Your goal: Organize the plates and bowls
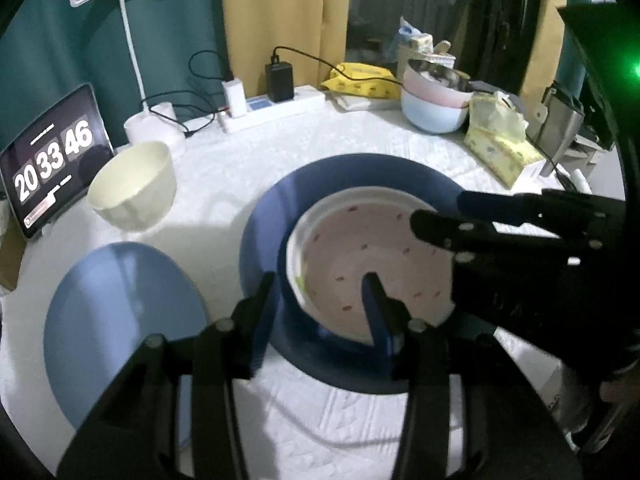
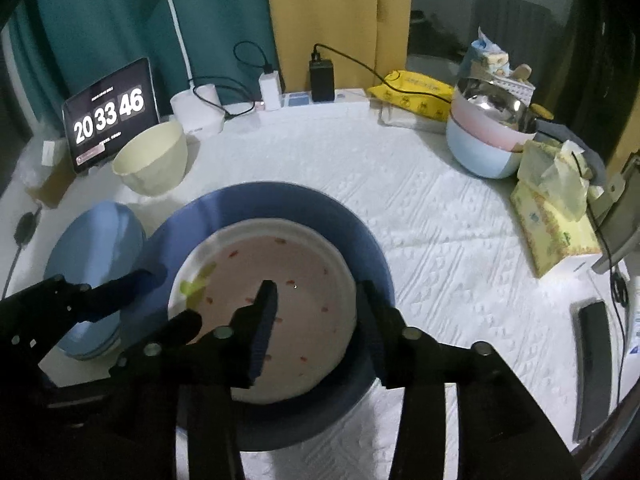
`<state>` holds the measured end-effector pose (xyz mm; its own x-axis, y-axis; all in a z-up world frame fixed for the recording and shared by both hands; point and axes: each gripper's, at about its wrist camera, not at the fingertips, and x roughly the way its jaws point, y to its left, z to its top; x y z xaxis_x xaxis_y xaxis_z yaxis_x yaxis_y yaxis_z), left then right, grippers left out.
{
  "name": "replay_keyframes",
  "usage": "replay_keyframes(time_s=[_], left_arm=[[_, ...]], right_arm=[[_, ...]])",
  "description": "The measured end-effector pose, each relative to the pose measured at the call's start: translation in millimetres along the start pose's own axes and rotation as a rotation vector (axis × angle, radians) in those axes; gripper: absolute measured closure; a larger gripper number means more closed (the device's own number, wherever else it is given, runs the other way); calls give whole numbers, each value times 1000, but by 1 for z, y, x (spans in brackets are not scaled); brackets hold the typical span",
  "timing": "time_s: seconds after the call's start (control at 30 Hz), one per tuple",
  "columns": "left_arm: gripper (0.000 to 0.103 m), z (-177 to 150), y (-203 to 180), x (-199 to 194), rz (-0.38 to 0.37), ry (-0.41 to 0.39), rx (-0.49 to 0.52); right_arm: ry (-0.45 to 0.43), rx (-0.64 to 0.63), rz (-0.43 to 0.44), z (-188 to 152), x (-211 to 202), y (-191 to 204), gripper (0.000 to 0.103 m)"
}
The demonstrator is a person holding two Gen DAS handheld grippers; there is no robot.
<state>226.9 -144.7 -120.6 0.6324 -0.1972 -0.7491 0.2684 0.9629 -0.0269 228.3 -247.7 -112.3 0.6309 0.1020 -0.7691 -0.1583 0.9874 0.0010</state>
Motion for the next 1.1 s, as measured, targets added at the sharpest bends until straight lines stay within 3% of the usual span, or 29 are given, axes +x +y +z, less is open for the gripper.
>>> replay_keyframes(time_s=[0.43, 1.1], left_arm=[[58, 11, 30, -24, 25, -71, -60], [57, 25, 95, -43, 70, -151, -157]], right_arm=[[-50, -5, -9, 16, -17, 7, 58], [-69, -81, 65, 51, -10, 64, 58]])
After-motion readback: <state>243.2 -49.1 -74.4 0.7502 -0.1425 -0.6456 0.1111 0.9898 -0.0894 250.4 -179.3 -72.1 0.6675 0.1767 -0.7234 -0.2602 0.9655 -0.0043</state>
